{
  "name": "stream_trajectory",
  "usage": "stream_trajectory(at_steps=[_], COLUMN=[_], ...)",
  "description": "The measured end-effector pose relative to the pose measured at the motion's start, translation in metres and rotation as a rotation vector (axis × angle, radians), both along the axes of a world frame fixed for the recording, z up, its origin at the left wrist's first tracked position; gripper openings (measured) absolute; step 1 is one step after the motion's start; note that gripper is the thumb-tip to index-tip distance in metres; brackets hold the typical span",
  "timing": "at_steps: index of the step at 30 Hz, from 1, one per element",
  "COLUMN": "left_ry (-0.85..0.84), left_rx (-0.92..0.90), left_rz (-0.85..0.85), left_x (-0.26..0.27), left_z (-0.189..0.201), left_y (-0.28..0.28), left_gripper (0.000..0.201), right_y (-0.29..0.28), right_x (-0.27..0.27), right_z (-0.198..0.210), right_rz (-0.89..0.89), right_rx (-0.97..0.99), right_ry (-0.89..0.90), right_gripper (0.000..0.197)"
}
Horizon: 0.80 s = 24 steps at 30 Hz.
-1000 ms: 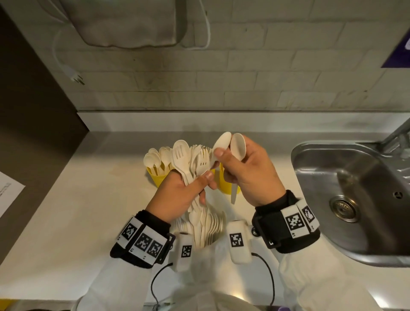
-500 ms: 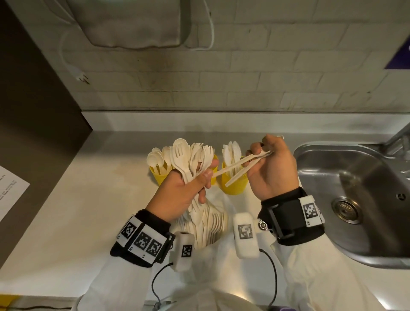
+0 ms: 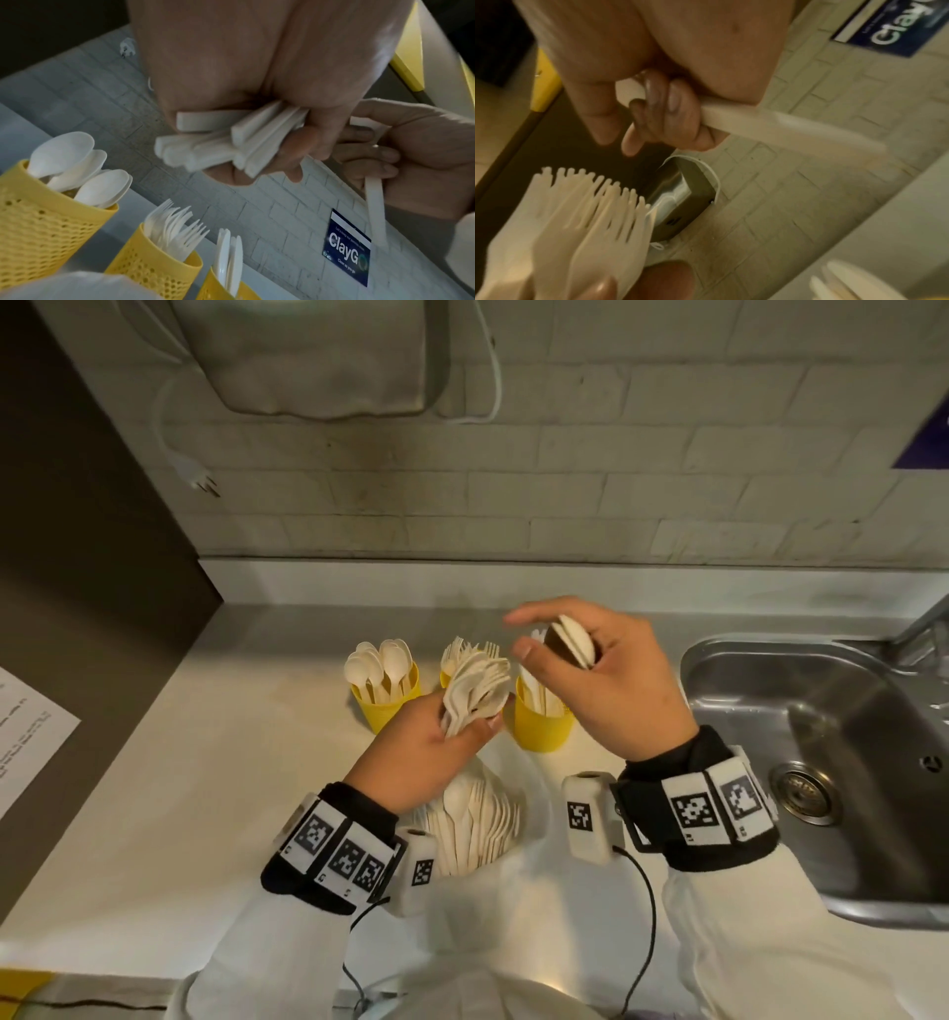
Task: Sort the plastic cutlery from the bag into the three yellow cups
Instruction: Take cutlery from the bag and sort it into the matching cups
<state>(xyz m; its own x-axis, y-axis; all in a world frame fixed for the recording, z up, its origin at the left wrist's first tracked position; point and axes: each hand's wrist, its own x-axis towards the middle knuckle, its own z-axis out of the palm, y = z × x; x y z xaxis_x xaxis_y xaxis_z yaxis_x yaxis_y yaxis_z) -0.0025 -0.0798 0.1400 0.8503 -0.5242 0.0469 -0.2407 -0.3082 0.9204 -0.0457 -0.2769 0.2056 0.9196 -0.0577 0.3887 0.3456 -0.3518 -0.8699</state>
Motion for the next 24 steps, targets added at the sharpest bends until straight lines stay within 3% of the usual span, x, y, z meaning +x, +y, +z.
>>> stream_trajectory(at_steps=[4, 13, 18, 21, 24], left_ry=[-0.061, -0.245, -0.252, -0.263, -0.232], left_rx=[0.087, 0.284, 0.345, 0.359, 0.345], left_rz=[-0.017, -0.097, -0.143, -0.169, -0.174], left_x=[-0.002, -0.002, -0.004, -0.007, -0.008], left_z=[0.000, 0.002, 0.000, 0.001, 0.002], left_y=[0.001, 0.005, 0.002, 0.000, -0.001], left_gripper=[0.016, 0.013, 0.019, 0.028, 0.024], right_y=[0.002, -0.015, -0.022, -0.022, -0.026], right_x=[-0.004, -0.013, -0.019, -0.021, -0.020], right_z=[0.004, 0.011, 0.014, 0.014, 0.011], right_rz=[0.128, 0.224, 0.291, 0.312, 0.301], right_rx=[-0.084, -0.223, -0.254, -0.329, -0.395], right_ry=[0.058, 0.235, 0.317, 0.302, 0.278], right_gripper=[0.013, 0.013, 0.020, 0.025, 0.023])
